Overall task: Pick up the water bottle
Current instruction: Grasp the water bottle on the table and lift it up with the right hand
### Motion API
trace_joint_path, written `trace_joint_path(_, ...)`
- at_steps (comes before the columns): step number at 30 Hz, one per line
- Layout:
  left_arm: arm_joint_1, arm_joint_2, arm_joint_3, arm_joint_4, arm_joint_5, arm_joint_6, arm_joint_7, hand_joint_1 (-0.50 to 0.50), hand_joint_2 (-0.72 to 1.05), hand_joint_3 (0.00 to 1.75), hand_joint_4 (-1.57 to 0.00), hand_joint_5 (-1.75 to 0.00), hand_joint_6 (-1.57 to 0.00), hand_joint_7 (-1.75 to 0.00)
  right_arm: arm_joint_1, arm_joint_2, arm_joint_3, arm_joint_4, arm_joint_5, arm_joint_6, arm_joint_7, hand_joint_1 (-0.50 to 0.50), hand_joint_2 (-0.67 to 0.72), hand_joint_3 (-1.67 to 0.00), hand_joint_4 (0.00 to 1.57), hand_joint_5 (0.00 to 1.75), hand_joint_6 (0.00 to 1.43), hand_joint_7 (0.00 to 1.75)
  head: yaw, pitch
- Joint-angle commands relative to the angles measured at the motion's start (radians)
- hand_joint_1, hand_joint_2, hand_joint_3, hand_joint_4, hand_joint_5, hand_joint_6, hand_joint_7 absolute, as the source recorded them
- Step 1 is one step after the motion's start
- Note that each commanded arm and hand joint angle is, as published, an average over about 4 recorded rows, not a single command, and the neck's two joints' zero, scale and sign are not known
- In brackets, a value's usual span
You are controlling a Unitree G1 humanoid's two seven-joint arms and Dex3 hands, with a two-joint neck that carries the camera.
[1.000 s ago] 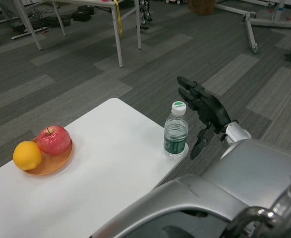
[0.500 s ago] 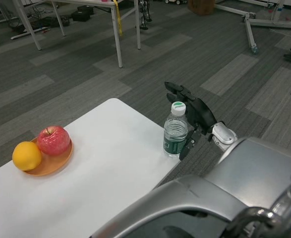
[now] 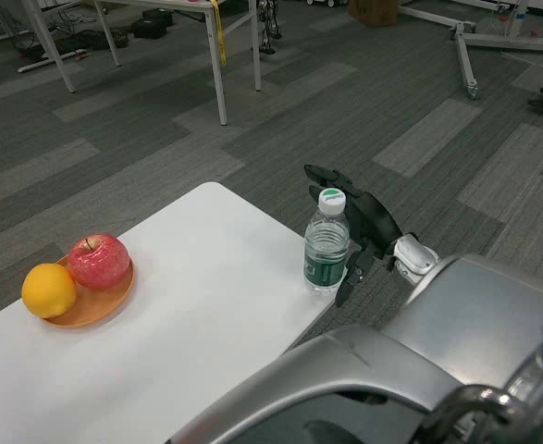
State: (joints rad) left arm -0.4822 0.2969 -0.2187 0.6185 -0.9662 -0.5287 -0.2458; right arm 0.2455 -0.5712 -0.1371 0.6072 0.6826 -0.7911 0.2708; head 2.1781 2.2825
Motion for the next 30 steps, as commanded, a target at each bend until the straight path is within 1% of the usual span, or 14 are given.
trace_joint_path(1, -0.019, 0.008, -0.006, 0.003, -0.001, -0.004, -0.004, -0.50, -0.19, 0.04, 0.00, -0.10, 0.00, 0.00, -0.015, 0.022, 0.014, 0.026, -0.001, 0.001, 0.010, -0.50, 0.34, -0.08, 0.00, 0.00, 0.00, 0.21, -0.001, -0.001)
trace_joint_path(7, -0.018, 0.007, -0.004, 0.002, 0.000, -0.004, -0.003, -0.50, -0.19, 0.02, 0.00, -0.10, 0.00, 0.00, -0.054, 0.037, 0.028, 0.064, -0.002, 0.001, 0.022, -0.50, 0.34, -0.08, 0.00, 0.00, 0.00, 0.21, 0.002, 0.002)
trace_joint_path(10, -0.016, 0.007, -0.004, 0.001, 0.000, -0.004, -0.003, -0.50, -0.19, 0.00, 0.00, -0.10, 0.00, 0.00, -0.060, 0.043, 0.026, 0.069, -0.002, 0.001, 0.023, -0.50, 0.34, -0.08, 0.00, 0.00, 0.00, 0.21, 0.002, 0.003)
trace_joint_path(15, -0.014, 0.007, -0.002, 0.001, 0.000, -0.004, -0.003, -0.50, -0.19, 0.02, 0.00, -0.10, 0.00, 0.00, -0.063, 0.054, 0.022, 0.069, -0.002, 0.000, 0.023, -0.50, 0.34, -0.08, 0.00, 0.00, 0.00, 0.21, 0.003, 0.000)
trace_joint_path(18, -0.012, 0.007, -0.002, 0.001, 0.000, -0.004, -0.004, -0.50, -0.19, 0.07, 0.00, -0.10, 0.00, 0.00, -0.065, 0.056, 0.024, 0.069, -0.003, 0.000, 0.024, -0.50, 0.34, -0.10, 0.00, 0.00, 0.00, 0.21, 0.005, -0.002)
trace_joint_path(20, -0.010, 0.007, -0.002, 0.001, 0.000, -0.004, -0.003, -0.50, -0.19, 0.07, 0.00, -0.10, 0.00, 0.00, -0.068, 0.056, 0.025, 0.069, -0.003, 0.000, 0.024, -0.50, 0.34, -0.10, 0.00, 0.00, 0.00, 0.21, 0.006, -0.003)
trace_joint_path(22, -0.009, 0.007, -0.002, 0.000, 0.000, -0.004, -0.003, -0.50, -0.19, 0.04, 0.00, -0.10, 0.00, 0.00, -0.071, 0.057, 0.027, 0.069, -0.003, 0.000, 0.024, -0.48, 0.34, -0.08, 0.00, 0.00, 0.00, 0.21, 0.008, -0.004)
trace_joint_path(24, -0.009, 0.007, -0.002, 0.000, 0.000, -0.004, -0.003, -0.50, -0.19, 0.04, 0.00, -0.10, 0.00, 0.00, -0.073, 0.058, 0.028, 0.070, -0.003, 0.000, 0.024, -0.48, 0.30, -0.08, 0.00, 0.00, 0.00, 0.23, 0.010, -0.004)
trace_joint_path(26, -0.009, 0.007, -0.001, 0.000, 0.000, -0.004, -0.003, -0.50, -0.19, 0.04, 0.00, -0.10, 0.00, 0.00, -0.075, 0.060, 0.028, 0.072, -0.003, 0.000, 0.024, -0.49, 0.22, -0.12, 0.00, 0.00, 0.00, 0.26, 0.011, -0.003)
trace_joint_path(28, -0.008, 0.007, -0.001, 0.000, 0.000, -0.004, -0.003, -0.50, -0.19, 0.07, 0.00, -0.10, 0.00, 0.00, -0.079, 0.063, 0.025, 0.074, -0.004, 0.000, 0.024, -0.46, 0.15, -0.16, 0.00, 0.00, 0.00, 0.28, 0.012, -0.004)
trace_joint_path(30, -0.008, 0.007, -0.001, 0.000, 0.000, -0.004, -0.003, -0.50, -0.19, 0.09, 0.00, -0.10, 0.00, 0.00, -0.082, 0.069, 0.021, 0.074, -0.005, -0.001, 0.023, -0.43, 0.08, -0.28, 0.00, 0.00, 0.00, 0.38, 0.013, -0.005)
